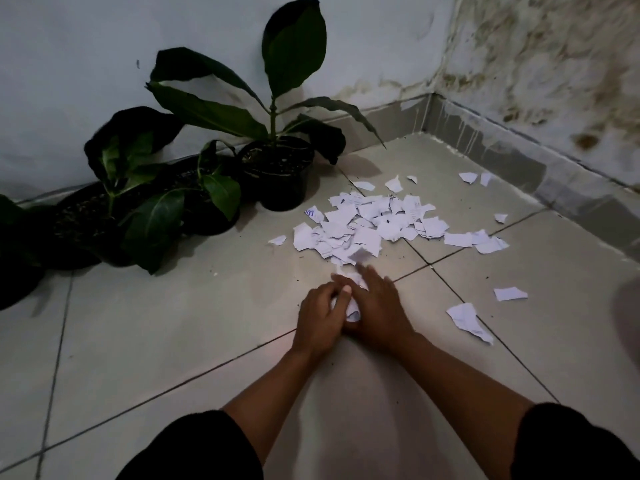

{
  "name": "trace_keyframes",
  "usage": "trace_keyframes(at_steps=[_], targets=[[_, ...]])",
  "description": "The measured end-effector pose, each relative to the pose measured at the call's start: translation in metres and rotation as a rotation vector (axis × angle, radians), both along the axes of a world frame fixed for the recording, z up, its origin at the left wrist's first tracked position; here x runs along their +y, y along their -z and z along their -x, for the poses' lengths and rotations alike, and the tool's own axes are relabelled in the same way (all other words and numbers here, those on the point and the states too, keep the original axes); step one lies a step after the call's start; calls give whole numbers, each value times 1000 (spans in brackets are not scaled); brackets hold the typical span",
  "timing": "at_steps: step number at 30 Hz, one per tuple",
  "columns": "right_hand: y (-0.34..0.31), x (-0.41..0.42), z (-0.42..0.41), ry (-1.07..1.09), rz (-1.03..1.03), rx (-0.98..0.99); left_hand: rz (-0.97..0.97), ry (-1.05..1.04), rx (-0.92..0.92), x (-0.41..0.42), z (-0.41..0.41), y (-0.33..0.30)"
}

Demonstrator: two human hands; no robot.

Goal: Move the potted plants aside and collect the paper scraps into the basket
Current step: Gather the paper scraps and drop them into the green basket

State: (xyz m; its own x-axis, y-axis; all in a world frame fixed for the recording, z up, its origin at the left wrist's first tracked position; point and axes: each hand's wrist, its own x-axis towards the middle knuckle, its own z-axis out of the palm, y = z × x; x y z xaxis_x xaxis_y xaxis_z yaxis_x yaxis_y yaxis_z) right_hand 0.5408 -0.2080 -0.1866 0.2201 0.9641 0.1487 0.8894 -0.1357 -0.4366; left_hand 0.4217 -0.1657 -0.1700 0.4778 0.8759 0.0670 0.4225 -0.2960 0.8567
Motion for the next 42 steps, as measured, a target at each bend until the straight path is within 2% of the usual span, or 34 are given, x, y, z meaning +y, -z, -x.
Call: trace_keyframes(at_steps=[2,5,7,9,15,19,22,27,30,32,34,36,37,39,40,42], targets=[[6,-5,6,-19,-166,41,18,-105,-73,1,1,-4],[8,-14,13,49,-291,-116,177,-307,-180,8,0,-1],[7,-19,12,38,-297,-228,246,-322,-173,7,-3,-4],[0,-24,6,47,-250,-234,259,-278,-126,4,-5,-12],[-48,-48,-19,446,-218,380,441,-65,-102,-18,-40,-48],[-93,-74,-55,653,-269,533,459,80,-140,-53,-88,-88],[-137,-100,-90,762,-414,560,399,199,-207,-82,-129,-121],[-228,-169,-156,935,-818,603,334,357,-351,-149,-200,-183],[-260,-214,-196,1045,-1005,565,153,448,-368,-190,-230,-210],[-259,-245,-221,1152,-884,509,-1,525,-323,-215,-247,-220],[-247,-272,-239,1172,-559,498,-205,630,-175,-234,-262,-219],[-237,-287,-246,1107,-209,497,-463,698,83,-245,-271,-211],[-237,-293,-246,1049,9,442,-553,712,186,-247,-274,-206],[-243,-299,-246,881,472,243,-624,692,245,-248,-273,-202],[-248,-302,-239,771,673,222,-631,660,217,-246,-272,-202],[-243,-304,-231,565,940,354,-621,588,177,-243,-268,-209]])
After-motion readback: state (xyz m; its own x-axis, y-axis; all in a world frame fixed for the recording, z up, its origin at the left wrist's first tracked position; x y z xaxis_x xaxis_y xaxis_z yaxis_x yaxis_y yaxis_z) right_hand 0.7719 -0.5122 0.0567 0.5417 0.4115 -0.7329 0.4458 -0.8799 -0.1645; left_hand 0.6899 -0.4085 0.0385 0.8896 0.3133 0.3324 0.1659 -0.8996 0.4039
